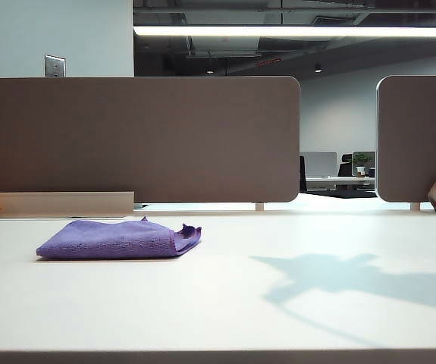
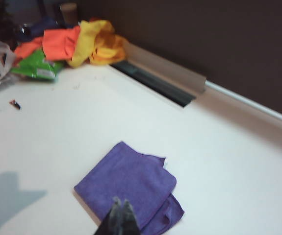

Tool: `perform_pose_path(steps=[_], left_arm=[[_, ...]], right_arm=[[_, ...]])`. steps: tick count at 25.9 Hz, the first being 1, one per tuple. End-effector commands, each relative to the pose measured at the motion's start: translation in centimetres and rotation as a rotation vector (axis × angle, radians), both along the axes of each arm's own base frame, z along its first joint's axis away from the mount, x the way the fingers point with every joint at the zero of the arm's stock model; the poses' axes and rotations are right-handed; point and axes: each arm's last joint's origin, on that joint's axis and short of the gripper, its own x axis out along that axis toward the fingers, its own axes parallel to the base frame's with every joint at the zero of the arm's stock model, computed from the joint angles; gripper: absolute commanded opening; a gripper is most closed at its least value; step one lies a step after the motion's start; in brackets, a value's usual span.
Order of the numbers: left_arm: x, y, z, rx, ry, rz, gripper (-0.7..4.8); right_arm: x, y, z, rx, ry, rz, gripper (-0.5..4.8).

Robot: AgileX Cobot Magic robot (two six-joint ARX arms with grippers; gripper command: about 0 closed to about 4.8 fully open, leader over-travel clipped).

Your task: Fold the bottom of the cloth upward, then fold it vertically to form a square shape.

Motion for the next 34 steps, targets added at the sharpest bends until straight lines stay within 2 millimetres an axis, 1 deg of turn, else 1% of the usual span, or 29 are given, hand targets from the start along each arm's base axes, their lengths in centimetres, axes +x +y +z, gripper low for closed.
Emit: perform_pose_path(steps=[1, 4, 5, 6, 8, 12, 14, 19, 21, 27, 29, 34], left_arm=[[-0.5, 0.1, -1.3, -0.002, -0.003, 0.011, -0.06], [-0.9, 0.1, -2.6, -0.003, 0.005, 0.011, -0.06], [-1.0, 0.2, -3.4, -0.023, 0.013, 0.013, -0.06], [-1.0, 0.2, -4.0, -0.037, 0.019, 0.015, -0.06], [-1.0, 0.2, -6.2, -0.047, 0.051, 0.019, -0.06], [-0.6, 0.1, -9.3, -0.043, 0.111, 0.020, -0.06], [-0.2, 0.0, -11.3, -0.044, 0.131, 0.018, -0.06], [0.1, 0.0, -13.5, -0.046, 0.150, 0.015, -0.06], [0.1, -0.1, -14.9, -0.052, 0.166, -0.025, -0.06], [0.0, -0.1, -17.2, -0.045, 0.229, -0.023, -0.06], [0.0, -0.1, -17.7, -0.044, 0.240, -0.022, -0.06], [0.0, -0.1, -18.4, -0.043, 0.236, -0.022, -0.06]], right_arm=[[-1.1, -0.3, -0.9, 0.038, -0.058, -0.005, -0.02], [-1.8, -0.1, -2.3, 0.027, -0.066, -0.043, -0.02], [-2.3, 0.0, -3.3, 0.028, -0.073, -0.049, -0.02], [-2.4, 0.0, -3.7, 0.028, -0.073, -0.047, -0.02], [-2.8, 0.4, -5.3, 0.027, -0.078, -0.054, -0.02], [-3.1, 0.5, -7.1, 0.032, -0.088, -0.072, -0.02], [-3.1, 0.4, -8.5, 0.030, -0.074, -0.078, -0.02], [-3.4, 0.1, -10.8, 0.010, -0.046, -0.087, -0.02], [-3.6, -0.2, -12.2, 0.019, -0.016, -0.107, -0.02], [-4.3, -0.9, -14.9, 0.059, 0.034, -0.133, -0.02], [-4.5, -1.2, -15.8, 0.044, 0.049, -0.135, -0.02], [-4.7, -1.5, -16.8, 0.017, 0.064, -0.155, -0.02]])
